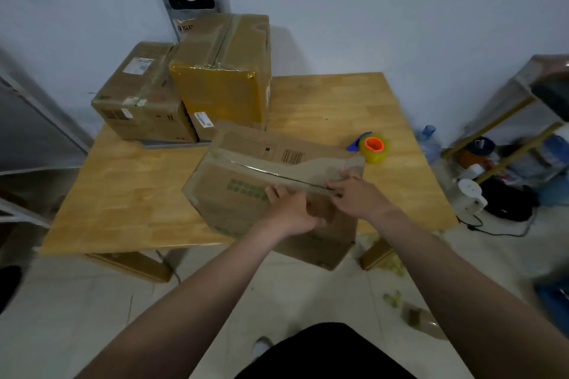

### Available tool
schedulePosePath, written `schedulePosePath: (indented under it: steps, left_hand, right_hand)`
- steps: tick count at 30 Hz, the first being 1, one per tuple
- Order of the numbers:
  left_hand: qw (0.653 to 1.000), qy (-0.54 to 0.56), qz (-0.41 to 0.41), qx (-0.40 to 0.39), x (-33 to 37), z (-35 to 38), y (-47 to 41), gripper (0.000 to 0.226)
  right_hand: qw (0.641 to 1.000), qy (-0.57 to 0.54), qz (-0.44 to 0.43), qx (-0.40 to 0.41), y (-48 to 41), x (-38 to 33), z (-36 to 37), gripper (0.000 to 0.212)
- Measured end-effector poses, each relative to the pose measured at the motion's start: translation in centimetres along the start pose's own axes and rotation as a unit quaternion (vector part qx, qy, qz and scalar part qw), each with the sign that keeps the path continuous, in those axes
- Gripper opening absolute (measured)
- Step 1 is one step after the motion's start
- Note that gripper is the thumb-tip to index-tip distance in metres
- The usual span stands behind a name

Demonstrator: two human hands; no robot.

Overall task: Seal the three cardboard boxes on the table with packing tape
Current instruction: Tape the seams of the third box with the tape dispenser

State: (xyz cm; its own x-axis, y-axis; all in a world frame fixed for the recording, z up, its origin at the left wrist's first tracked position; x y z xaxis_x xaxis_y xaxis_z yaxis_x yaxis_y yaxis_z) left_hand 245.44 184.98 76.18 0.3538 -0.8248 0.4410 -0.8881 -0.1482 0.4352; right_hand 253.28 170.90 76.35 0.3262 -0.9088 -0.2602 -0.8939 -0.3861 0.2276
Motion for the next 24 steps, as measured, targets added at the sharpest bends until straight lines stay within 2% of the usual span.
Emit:
schedulePosePath:
  steps: [5,9,11,13,15,17,19,21,24]
  left_hand:
    - [0.998,0.047,0.045,0.004,3.2,2.2,-0.1,0.072]
    - [0.982,0.152,0.092,0.071,4.8,1.1,-1.0,0.042]
    - [0.961,0.244,0.069,0.111,4.2,-0.9,-1.5,0.030]
    - [0.950,0.277,0.061,0.130,3.4,-2.2,-2.2,0.029]
    - [0.964,0.231,0.094,0.097,3.7,-1.9,-1.9,0.037]
    - [0.982,0.108,0.146,0.042,4.1,-0.2,-1.4,0.061]
    - [0.981,0.005,0.190,0.030,3.9,1.2,-1.0,0.073]
    - [0.978,-0.013,0.206,0.042,3.2,1.3,-1.1,0.072]
    - [0.979,0.033,0.193,0.051,1.4,0.0,-1.4,0.065]
  right_hand:
    - [0.998,-0.009,0.067,0.009,3.6,3.8,-0.6,0.042]
    - [0.993,-0.038,0.106,0.032,5.2,5.6,-0.4,0.042]
    - [0.993,-0.060,0.099,0.024,5.5,5.3,0.0,0.038]
    - [0.993,-0.082,0.083,0.021,5.5,4.3,-0.1,0.028]
    - [0.993,-0.101,0.054,0.039,5.3,3.3,-0.8,0.026]
    - [0.989,-0.121,0.054,0.064,5.0,3.3,-1.7,0.036]
    - [0.984,-0.143,0.061,0.088,4.6,4.1,-2.1,0.037]
    - [0.986,-0.109,0.059,0.109,4.3,5.2,-2.1,0.037]
    - [0.995,-0.005,0.047,0.091,4.1,5.7,-1.9,0.043]
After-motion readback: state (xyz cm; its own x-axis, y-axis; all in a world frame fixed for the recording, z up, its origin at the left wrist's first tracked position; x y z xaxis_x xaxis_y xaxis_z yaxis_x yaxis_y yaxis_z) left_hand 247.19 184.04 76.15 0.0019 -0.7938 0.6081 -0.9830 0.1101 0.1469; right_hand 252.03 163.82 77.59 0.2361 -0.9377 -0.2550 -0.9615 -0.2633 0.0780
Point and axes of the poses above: each hand's wrist, its own y-axis away from the middle knuckle, its own z-axis out of the palm, x = y × z, the point moved 7 cm from there along -y, towards the middle knuckle, and after that the axes turned 9 degrees about x, right-handed, at the moved point
